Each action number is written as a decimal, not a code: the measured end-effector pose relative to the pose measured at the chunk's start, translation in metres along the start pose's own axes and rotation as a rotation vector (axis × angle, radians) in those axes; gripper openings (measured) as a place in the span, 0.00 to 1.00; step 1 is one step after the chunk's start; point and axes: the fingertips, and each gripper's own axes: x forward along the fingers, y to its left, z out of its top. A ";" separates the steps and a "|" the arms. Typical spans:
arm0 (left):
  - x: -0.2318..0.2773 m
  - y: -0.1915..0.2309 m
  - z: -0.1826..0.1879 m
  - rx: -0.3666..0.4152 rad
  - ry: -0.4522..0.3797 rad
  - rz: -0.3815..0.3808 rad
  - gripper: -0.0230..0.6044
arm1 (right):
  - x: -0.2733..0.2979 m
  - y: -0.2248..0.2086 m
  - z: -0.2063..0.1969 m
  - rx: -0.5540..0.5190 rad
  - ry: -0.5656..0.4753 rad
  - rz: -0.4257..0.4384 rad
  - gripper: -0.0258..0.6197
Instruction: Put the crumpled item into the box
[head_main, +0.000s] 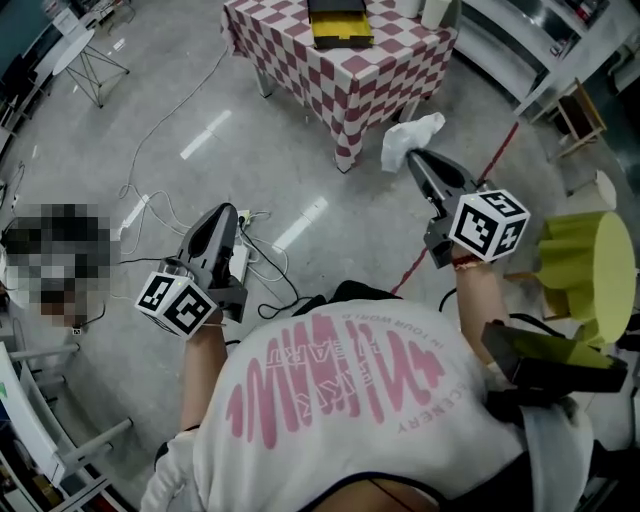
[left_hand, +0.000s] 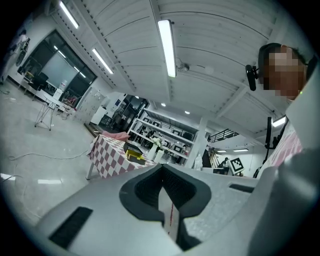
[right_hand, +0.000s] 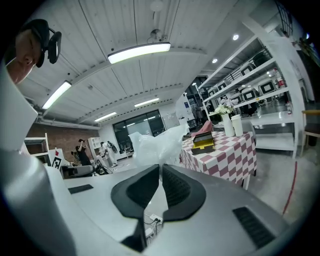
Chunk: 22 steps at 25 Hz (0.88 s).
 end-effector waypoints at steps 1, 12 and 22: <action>0.001 0.004 -0.001 -0.010 -0.011 0.013 0.05 | 0.000 -0.003 0.000 0.008 -0.003 -0.005 0.07; 0.047 0.030 0.002 -0.013 -0.034 0.015 0.05 | 0.033 -0.042 0.010 0.031 -0.010 -0.028 0.07; 0.146 0.058 0.045 0.065 -0.054 -0.026 0.05 | 0.121 -0.102 0.069 0.023 -0.068 0.034 0.07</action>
